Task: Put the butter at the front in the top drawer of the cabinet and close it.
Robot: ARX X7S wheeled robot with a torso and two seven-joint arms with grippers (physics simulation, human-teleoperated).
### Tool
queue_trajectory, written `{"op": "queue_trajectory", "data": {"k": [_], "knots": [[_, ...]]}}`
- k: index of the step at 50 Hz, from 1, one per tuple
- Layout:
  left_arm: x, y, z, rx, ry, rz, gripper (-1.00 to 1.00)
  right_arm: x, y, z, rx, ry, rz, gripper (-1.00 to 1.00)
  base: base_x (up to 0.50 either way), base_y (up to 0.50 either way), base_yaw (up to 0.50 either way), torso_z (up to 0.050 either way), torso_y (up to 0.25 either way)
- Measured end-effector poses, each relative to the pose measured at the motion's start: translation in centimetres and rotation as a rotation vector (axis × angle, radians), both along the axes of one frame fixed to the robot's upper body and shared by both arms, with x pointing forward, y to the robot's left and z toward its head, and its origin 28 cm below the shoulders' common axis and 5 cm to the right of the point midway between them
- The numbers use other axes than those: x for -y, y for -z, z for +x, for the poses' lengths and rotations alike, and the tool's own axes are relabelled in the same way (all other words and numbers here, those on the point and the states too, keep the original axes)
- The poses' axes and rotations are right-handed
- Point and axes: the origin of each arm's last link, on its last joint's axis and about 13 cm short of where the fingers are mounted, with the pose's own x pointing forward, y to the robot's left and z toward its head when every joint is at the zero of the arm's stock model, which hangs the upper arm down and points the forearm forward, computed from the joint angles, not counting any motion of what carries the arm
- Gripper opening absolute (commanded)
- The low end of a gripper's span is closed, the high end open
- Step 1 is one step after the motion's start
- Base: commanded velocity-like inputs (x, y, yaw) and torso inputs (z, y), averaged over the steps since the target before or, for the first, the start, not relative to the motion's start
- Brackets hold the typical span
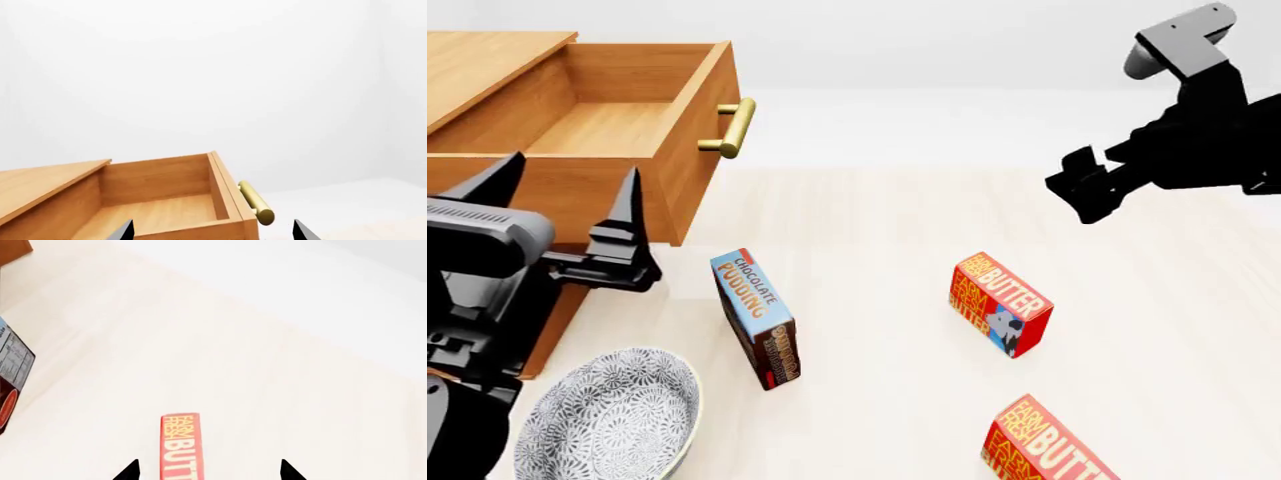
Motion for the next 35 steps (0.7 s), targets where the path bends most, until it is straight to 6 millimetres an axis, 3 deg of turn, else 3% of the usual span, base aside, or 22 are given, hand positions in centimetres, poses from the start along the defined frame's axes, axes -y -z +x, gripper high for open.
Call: {"op": "queue_trajectory", "data": {"k": [21,35], "knots": [[0.1,0.7,0.0,-0.004,0.012,-0.021,1.00,-0.9,4.9,4.8,-0.098,-0.028,0.006,1.00,0.00,0.00,0.00,0.000,0.000],[0.0,0.9,0.0,-0.007,0.018,-0.031,1.00,-1.7,7.3,5.9,-0.155,-0.042,-0.012,1.00,0.00,0.00,0.00,0.000,0.000]]}}
